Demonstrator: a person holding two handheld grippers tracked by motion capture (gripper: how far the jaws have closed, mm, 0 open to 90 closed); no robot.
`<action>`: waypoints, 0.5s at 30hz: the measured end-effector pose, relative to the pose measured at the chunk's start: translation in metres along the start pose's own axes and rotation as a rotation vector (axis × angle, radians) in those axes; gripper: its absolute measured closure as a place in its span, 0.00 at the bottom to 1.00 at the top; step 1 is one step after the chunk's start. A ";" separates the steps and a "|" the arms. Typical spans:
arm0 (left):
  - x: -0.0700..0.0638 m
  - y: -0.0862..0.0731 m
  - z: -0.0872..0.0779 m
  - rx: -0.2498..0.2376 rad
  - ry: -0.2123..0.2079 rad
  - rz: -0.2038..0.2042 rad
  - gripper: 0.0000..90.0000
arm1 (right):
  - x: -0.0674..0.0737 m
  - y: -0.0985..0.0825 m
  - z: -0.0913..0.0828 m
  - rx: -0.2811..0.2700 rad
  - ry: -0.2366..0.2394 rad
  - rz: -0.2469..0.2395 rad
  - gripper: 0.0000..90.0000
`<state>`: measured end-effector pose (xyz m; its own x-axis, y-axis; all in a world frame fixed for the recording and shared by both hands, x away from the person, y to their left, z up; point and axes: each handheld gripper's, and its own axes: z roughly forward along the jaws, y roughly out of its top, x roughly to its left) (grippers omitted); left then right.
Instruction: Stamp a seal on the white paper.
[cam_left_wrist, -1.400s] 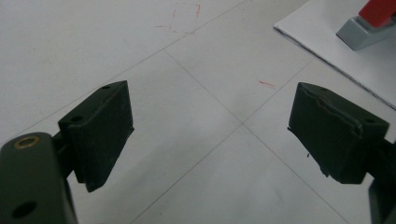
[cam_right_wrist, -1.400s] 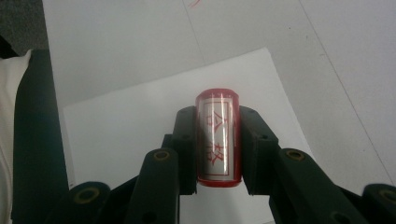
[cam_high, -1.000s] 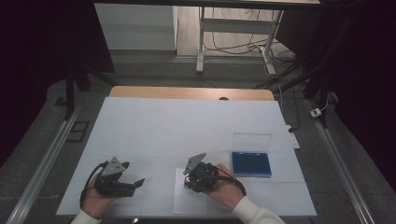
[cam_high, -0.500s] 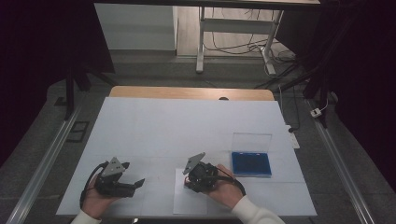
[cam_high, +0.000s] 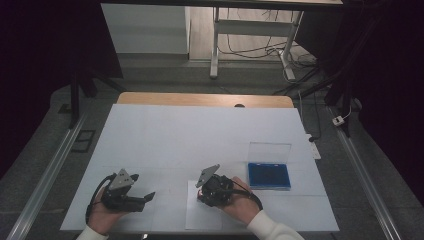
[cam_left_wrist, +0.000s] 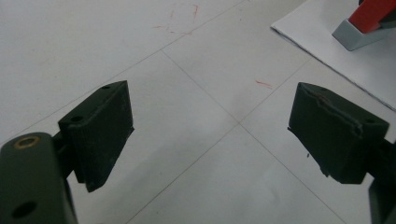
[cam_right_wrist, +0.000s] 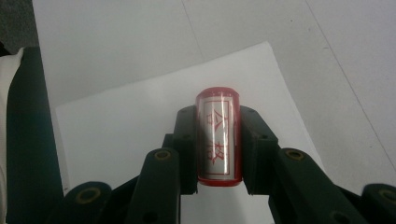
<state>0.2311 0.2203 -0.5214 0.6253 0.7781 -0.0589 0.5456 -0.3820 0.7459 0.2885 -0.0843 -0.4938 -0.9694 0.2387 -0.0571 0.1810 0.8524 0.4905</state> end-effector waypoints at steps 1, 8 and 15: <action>0.000 0.000 0.000 0.000 0.001 0.000 0.15 | 0.000 0.000 0.000 -0.003 0.000 0.001 0.79; -0.001 0.000 0.000 -0.002 0.001 -0.001 0.15 | 0.000 -0.001 0.000 0.000 0.000 -0.003 0.79; -0.001 0.000 0.000 0.002 -0.001 -0.002 0.15 | 0.001 -0.001 0.000 -0.002 -0.004 -0.001 0.79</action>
<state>0.2307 0.2195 -0.5219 0.6249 0.7782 -0.0614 0.5481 -0.3814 0.7443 0.2877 -0.0848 -0.4942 -0.9690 0.2396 -0.0606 0.1799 0.8519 0.4919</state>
